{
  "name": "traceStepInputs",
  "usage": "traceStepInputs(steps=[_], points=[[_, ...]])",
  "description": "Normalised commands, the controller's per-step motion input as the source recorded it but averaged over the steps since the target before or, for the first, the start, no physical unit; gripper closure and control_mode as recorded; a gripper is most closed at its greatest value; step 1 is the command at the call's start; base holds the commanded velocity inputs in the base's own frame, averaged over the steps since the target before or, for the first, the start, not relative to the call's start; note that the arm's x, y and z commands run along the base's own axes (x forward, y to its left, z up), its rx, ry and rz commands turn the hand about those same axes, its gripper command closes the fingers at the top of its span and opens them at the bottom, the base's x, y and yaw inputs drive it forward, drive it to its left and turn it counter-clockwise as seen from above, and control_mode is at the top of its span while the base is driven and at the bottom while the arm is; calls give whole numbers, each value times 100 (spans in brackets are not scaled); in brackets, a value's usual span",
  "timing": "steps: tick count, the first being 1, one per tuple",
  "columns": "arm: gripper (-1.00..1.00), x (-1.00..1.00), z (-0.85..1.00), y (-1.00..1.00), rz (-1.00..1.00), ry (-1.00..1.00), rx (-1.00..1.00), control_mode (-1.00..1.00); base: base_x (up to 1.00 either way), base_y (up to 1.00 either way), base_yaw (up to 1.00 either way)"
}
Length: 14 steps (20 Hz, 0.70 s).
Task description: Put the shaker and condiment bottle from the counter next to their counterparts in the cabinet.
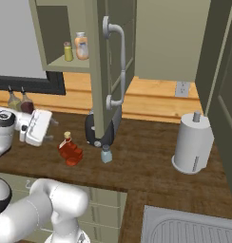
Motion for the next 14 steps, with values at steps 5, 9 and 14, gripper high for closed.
traceStepInputs(steps=[5,9,14], points=[[-100,0,-8,-22,-9,0,0,-100,0,0,0],[-100,0,0,-2,-6,0,1,-100,0,0,0],[-100,0,-9,-4,-6,0,1,-100,0,0,0]])
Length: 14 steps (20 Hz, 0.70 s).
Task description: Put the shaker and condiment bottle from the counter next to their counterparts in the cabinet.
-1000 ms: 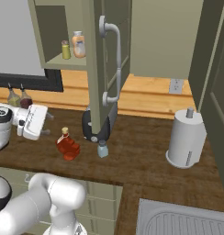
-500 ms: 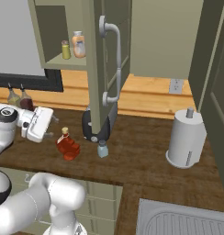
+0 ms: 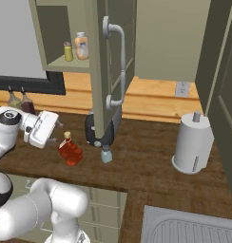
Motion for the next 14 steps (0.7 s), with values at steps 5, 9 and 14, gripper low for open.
traceStepInputs(steps=[5,9,14], points=[[-100,0,-29,-13,-4,0,0,-100,0,0,0],[-100,0,-15,-9,-3,0,6,-100,0,0,0],[-100,19,-5,2,0,-3,4,-100,0,0,0]])
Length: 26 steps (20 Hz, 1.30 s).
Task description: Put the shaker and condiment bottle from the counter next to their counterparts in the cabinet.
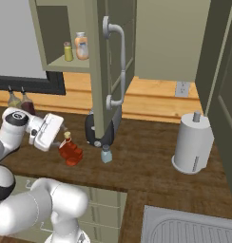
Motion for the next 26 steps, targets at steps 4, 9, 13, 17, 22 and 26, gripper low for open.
traceStepInputs(steps=[4,9,13,17,22,26], points=[[-100,7,0,33,0,-11,0,-100,0,0,0],[-100,31,0,22,0,3,-6,-100,0,0,0],[-100,55,-2,0,0,24,-23,-100,0,0,0],[-100,23,0,0,0,6,0,-100,0,0,0],[-100,1,-18,0,0,0,0,-100,0,0,0],[-100,0,-29,0,0,0,0,-100,0,0,0]])
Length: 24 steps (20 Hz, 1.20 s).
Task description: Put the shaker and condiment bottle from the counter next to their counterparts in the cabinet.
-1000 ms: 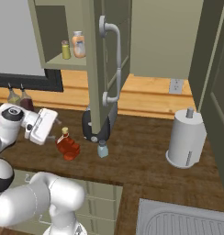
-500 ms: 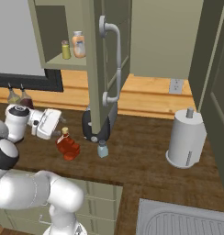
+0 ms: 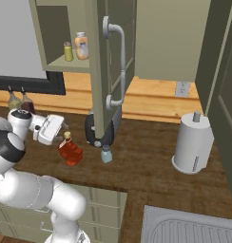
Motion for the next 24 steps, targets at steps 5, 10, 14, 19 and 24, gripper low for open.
traceStepInputs(steps=[5,10,14,19,24], points=[[-100,0,-15,-3,0,0,1,-100,0,0,0],[-100,-7,-21,-21,-2,0,1,-100,0,0,0],[-100,-20,-23,-30,-5,0,0,-100,0,0,0],[-100,-18,-8,-16,-4,0,3,-100,0,0,0],[100,-6,-9,-9,-3,0,5,-100,0,0,0]])
